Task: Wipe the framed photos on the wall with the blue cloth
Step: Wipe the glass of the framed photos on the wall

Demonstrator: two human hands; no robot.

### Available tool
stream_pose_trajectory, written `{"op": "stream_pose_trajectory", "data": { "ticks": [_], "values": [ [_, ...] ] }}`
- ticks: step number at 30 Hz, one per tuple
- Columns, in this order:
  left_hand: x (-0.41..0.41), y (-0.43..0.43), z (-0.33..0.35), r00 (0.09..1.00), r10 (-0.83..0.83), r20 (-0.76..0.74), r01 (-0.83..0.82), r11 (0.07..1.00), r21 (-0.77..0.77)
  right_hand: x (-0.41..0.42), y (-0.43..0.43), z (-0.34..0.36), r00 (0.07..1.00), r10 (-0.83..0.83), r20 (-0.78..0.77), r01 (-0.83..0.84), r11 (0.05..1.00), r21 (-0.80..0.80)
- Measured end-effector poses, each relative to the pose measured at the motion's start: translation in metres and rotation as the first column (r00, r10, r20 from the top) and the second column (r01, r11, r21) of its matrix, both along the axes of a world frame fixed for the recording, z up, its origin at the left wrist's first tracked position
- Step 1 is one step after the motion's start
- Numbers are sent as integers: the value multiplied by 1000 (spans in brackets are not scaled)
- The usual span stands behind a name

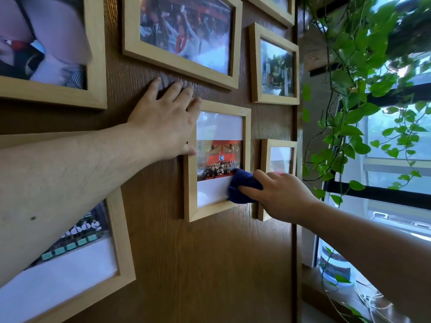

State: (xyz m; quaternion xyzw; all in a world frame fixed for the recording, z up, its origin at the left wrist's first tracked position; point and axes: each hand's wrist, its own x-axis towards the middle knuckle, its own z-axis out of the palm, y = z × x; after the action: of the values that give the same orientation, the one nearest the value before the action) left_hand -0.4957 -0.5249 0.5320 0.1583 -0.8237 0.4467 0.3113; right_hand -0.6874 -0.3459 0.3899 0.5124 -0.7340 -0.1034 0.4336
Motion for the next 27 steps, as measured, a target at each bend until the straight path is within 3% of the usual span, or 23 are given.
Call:
{"op": "stream_pose_trajectory", "data": {
  "ticks": [5,14,22,27],
  "values": [
    [10,2,-9,992,-127,6,127,988,-88,25,14,16,998,-50,-46,49,999,-25],
    [7,39,-57,879,-454,145,459,889,3,86,68,31,961,-265,-75,262,964,-50],
    [10,82,-89,675,-714,184,705,698,123,156,146,19,866,-489,-106,484,872,-76],
    [16,136,-110,423,-881,214,874,459,161,214,210,-1,778,-625,-66,620,780,-78]
  ]
}}
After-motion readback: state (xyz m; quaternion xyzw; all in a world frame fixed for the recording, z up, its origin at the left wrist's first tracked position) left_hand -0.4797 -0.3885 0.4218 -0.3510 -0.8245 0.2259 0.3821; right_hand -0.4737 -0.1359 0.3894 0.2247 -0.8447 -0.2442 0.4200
